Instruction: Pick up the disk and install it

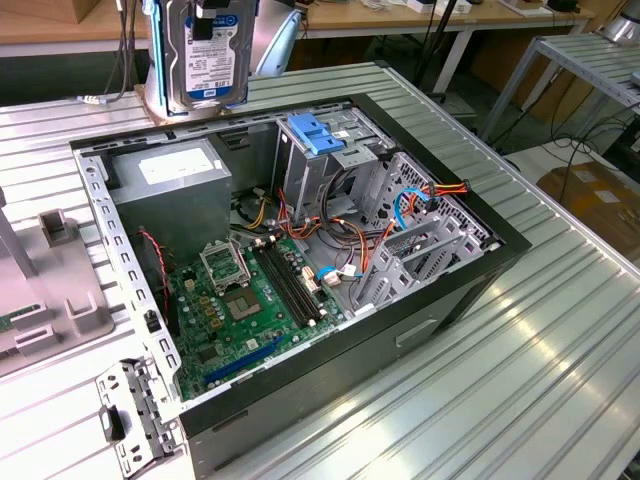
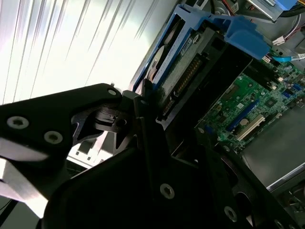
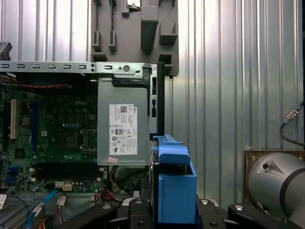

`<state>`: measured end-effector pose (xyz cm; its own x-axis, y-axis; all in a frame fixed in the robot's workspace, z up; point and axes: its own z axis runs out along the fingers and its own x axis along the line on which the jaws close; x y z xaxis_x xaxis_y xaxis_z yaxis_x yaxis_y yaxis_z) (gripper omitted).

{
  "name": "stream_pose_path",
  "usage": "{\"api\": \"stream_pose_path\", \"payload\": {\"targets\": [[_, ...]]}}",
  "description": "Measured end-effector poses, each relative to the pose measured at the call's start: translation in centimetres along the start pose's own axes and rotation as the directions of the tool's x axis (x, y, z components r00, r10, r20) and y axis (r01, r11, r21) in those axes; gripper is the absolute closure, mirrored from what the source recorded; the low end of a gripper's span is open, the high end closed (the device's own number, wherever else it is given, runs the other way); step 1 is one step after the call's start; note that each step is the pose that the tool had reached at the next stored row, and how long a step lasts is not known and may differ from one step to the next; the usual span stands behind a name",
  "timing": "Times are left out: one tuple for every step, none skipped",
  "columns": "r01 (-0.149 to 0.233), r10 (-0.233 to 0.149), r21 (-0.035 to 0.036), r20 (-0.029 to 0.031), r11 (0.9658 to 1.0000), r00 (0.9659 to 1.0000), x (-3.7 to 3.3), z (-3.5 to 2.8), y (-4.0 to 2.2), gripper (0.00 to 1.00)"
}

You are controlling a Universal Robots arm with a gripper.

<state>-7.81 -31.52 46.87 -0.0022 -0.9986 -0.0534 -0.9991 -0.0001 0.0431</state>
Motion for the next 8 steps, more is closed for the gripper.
{"api": "stream_pose_path", "payload": {"targets": [[0.000, 0.000, 0.0000, 0.0000, 1.0000, 1.0000, 0.02, 0.00, -0.08, 0.64], [0.000, 0.000, 0.0000, 0.0000, 1.0000, 1.0000, 0.05, 0.00, -0.19, 0.64], [0.000, 0.000, 0.0000, 0.0001, 1.0000, 1.0000, 0.08, 0.00, -0.31, 0.64], [0.000, 0.000, 0.0000, 0.0001, 1.0000, 1.0000, 0.09, 0.00, -0.37, 0.64], [0.000, 0.000, 0.0000, 0.0001, 1.0000, 1.0000, 0.11, 0.00, -0.46, 0.64], [0.000, 0.000, 0.0000, 0.0000, 1.0000, 1.0000, 0.12, 0.00, -0.52, 0.64], [0.000, 0.000, 0.0000, 0.0000, 1.0000, 1.0000, 0.13, 0.00, -0.57, 0.64], [0.000, 0.000, 0.0000, 0.0000, 1.0000, 1.0000, 0.15, 0.00, -0.64, 0.64]]}}
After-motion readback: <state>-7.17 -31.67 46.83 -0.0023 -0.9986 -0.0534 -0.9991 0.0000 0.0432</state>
